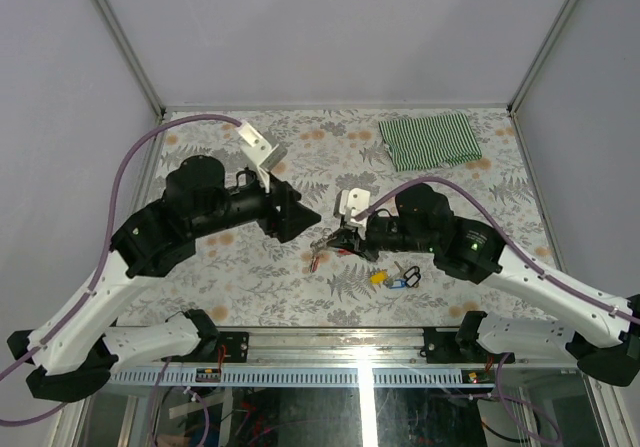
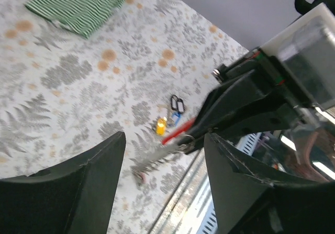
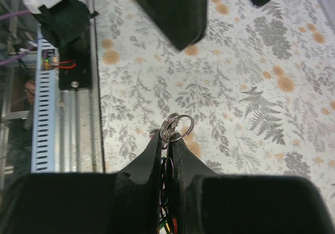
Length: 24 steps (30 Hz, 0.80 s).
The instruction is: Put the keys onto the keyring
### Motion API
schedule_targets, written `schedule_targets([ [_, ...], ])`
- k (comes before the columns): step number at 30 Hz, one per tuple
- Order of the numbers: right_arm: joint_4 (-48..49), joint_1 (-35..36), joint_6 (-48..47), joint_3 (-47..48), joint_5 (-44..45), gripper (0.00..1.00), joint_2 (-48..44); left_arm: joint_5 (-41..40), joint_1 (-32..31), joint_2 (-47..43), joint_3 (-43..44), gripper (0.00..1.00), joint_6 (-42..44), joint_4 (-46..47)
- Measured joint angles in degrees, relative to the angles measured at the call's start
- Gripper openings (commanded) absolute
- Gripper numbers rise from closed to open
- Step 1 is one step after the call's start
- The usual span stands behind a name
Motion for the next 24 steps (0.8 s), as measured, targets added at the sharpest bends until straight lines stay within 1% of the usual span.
schedule_targets([
  [3,-1.1,0.0,1.4,0.8,-3.2,0.0,-0.9,-2.7,0.0,-3.5,-2.9,0.63,1.9,2.9],
  [7,-2.6,0.0,2.9,3.0,-7.6,0.0,-1.3,-3.8,0.0,-10.9,-11.9,0.63,6.3,11.1],
  [12,-3.6,-0.5,4.0,4.9,-12.6,0.0,-1.4,-0.4,0.0,-19.8,-24.0,0.63,16.2,22.0],
  [15,-3.5,-3.8,5.2,6.2,-19.1,0.0,-0.4,3.3,0.0,-22.5,-27.4,0.57,24.4,26.6],
  [18,-2.1,-10.0,6.8,7.0,-26.6,0.0,1.8,5.8,0.0,-23.7,-29.4,0.51,32.0,30.1],
  [20,-2.0,-12.9,7.3,7.3,-30.5,0.0,3.5,7.2,0.0,-24.0,-30.5,0.47,36.9,31.8],
  [21,-2.0,-13.8,7.3,7.6,-32.3,0.0,4.5,8.2,0.0,-24.1,-31.0,0.46,40.3,32.7],
  [24,-3.0,-15.5,7.3,9.0,-37.4,0.0,7.0,10.5,0.0,-23.5,-31.6,0.43,47.0,33.0],
])
